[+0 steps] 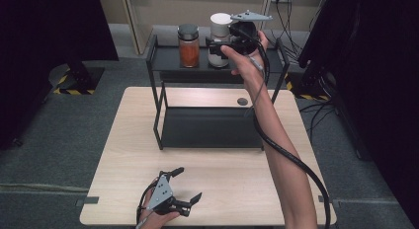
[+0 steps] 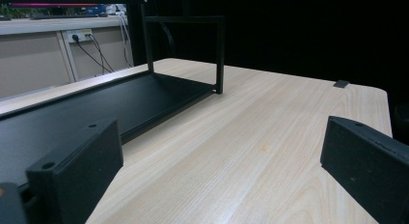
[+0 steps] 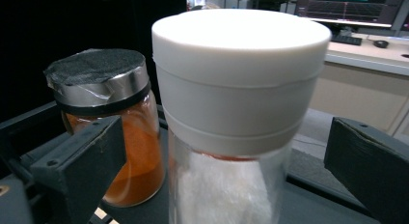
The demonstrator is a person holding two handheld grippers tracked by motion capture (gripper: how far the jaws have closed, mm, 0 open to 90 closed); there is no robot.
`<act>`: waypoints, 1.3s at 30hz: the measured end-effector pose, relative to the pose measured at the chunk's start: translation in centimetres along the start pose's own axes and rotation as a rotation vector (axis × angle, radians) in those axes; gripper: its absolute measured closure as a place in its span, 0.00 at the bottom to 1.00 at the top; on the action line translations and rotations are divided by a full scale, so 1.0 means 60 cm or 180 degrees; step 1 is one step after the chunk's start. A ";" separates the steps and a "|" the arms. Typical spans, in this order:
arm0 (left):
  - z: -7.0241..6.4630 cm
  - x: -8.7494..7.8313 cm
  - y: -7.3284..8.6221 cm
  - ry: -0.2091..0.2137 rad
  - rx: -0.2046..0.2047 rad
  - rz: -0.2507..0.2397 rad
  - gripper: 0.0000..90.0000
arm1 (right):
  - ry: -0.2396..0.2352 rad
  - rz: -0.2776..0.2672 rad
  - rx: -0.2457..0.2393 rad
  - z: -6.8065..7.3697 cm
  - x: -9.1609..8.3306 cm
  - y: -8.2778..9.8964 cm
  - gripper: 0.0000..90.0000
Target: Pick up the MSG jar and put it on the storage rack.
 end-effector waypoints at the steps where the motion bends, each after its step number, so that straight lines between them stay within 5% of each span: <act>1: 0.000 0.000 0.000 0.0000 0.0000 0.0002 0.01 | 0.0003 0.0007 0.0008 0.000 -0.001 0.001 0.01; 39: 0.000 0.002 0.002 -0.0020 -0.0017 0.0017 0.01 | -0.0473 -0.0264 -0.0099 -0.018 -0.104 0.062 0.01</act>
Point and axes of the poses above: each handheld gripper's, and its own axes: x roughly forward along the jaws, y roughly out of its underside, z roughly to its left, the point moved 7 cm from there along x, roughly forward along the jaws, and after that the axes turned 6 degrees about y, right-handed, at the moved point
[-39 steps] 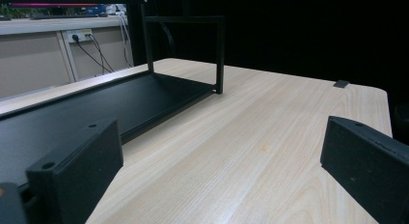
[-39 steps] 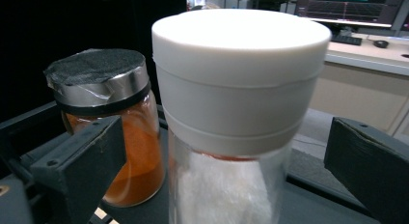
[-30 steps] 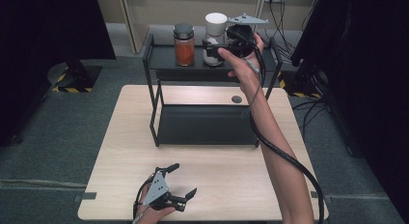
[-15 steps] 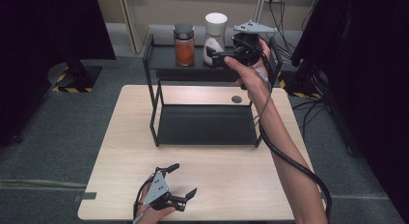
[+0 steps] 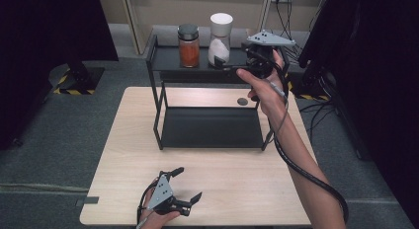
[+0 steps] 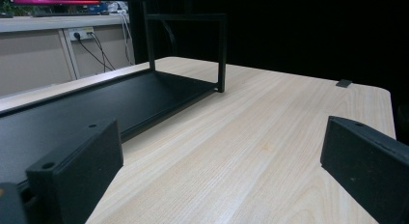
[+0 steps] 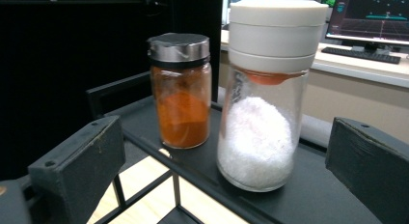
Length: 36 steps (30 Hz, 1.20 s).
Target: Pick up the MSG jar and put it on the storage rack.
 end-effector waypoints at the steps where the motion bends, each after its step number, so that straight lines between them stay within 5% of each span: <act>1: 0.000 0.000 0.000 -0.0001 -0.0001 0.0000 0.01 | -0.0014 -0.0015 -0.0007 0.001 -0.003 0.001 0.01; 36: 0.000 0.000 0.000 -0.0031 -0.0006 -0.0014 0.01 | -0.0320 -0.0118 -0.0126 0.017 -0.086 0.105 0.01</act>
Point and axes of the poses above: each handheld gripper's, and its own axes: x roughly forward along the jaws, y roughly out of its underside, z roughly to its left, the point moved 7 cm from there along x, roughly forward along the jaws, and after that the axes turned 6 degrees about y, right-handed, at the moved point
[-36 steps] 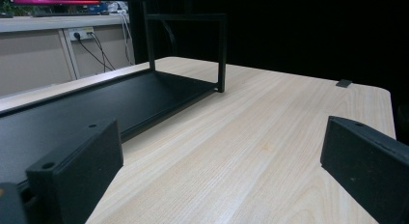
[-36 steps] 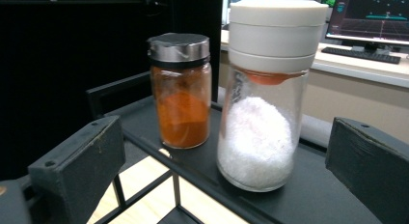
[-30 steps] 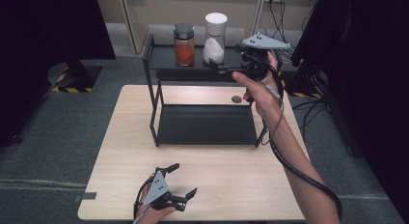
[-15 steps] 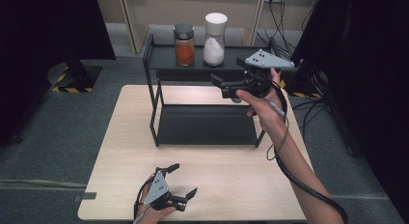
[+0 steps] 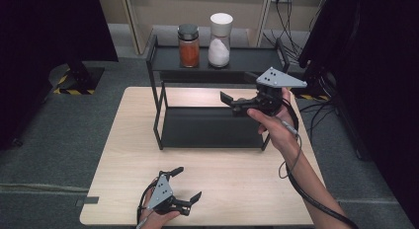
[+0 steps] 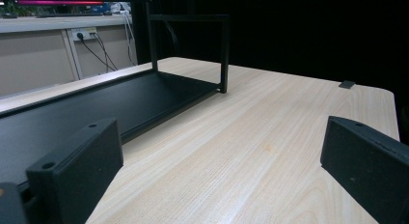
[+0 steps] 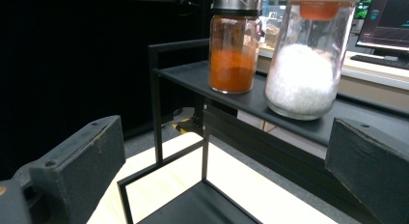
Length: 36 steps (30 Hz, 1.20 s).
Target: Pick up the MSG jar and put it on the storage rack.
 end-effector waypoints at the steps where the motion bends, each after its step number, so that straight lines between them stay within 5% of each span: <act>1: 0.000 0.000 0.000 -0.0001 0.0000 0.0001 0.01 | -0.0010 0.0003 0.0004 0.000 -0.001 0.004 0.01; 36: 0.001 0.000 0.001 -0.0029 -0.0018 0.0009 0.01 | -0.0209 -0.0030 0.0092 0.027 -0.050 0.106 0.01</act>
Point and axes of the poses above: each handheld gripper's, and its own axes: x roughly forward along the jaws, y roughly out of its underside, z roughly to its left, the point moved 7 cm from there along x, roughly forward along the jaws, and after that the axes turned 6 degrees about y, right-handed, at the moved point
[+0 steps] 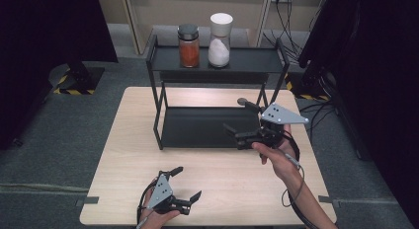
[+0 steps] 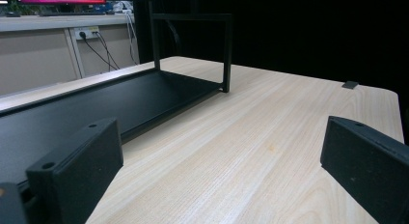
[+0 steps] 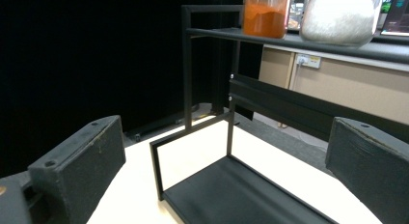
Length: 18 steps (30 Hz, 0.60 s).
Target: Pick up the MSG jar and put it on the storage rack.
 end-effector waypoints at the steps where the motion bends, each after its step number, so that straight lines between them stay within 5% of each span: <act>1: 0.000 0.000 0.000 -0.0001 -0.0001 0.0004 0.01 | -0.0003 0.0000 -0.0007 0.001 -0.001 0.003 0.01; 18: 0.000 0.001 0.001 -0.0001 -0.0002 -0.0001 0.01 | -0.0053 0.0031 0.0027 0.014 -0.018 0.055 0.01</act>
Point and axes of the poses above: each handheld gripper's, and its own axes: x roughly forward along the jaws, y roughly out of its underside, z roughly to its left, the point moved 7 cm from there along x, roughly forward along the jaws, and after that the axes turned 6 degrees about y, right-handed, at the moved point
